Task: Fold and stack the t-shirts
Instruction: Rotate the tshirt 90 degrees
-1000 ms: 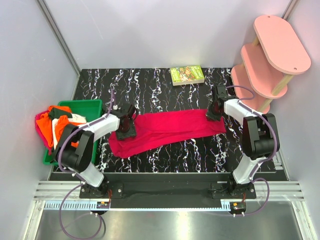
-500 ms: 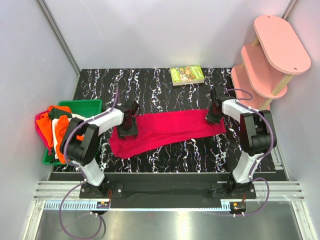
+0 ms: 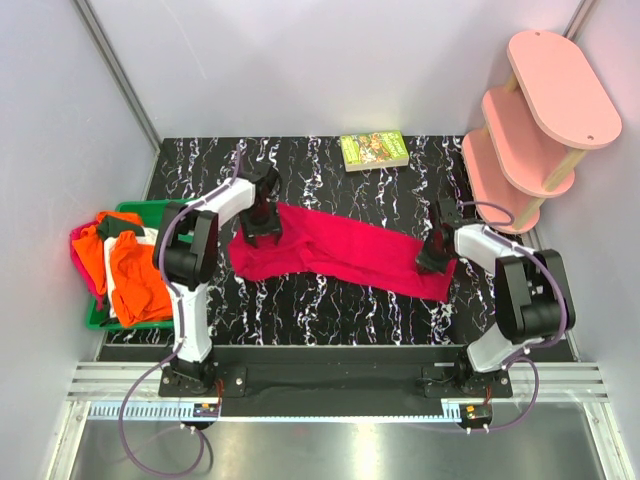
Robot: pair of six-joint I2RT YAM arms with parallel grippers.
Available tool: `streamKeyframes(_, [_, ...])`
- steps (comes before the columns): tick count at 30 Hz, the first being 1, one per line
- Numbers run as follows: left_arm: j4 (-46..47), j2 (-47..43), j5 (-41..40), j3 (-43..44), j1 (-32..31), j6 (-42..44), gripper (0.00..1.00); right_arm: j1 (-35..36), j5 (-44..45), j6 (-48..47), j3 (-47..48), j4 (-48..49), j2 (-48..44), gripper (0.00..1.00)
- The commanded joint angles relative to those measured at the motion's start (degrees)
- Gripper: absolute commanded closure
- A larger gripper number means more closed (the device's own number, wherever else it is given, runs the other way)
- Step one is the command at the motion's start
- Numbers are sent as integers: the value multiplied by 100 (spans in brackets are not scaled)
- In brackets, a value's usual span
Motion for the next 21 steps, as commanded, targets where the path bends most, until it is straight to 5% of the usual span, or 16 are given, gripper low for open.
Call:
streamKeyframes(1, [111,811,-19,831,80,69,40,94,-395,-96,-531,-540,-456,94])
streamKeyframes(11, [-565,2139,25,3124,115,193,38,322,-1064,-52,-813,-953,-932,92])
streamKeyframes(21, [-777,2632,227,4173,229,315,38,840,-1723,-60,-858,-988,-941,89])
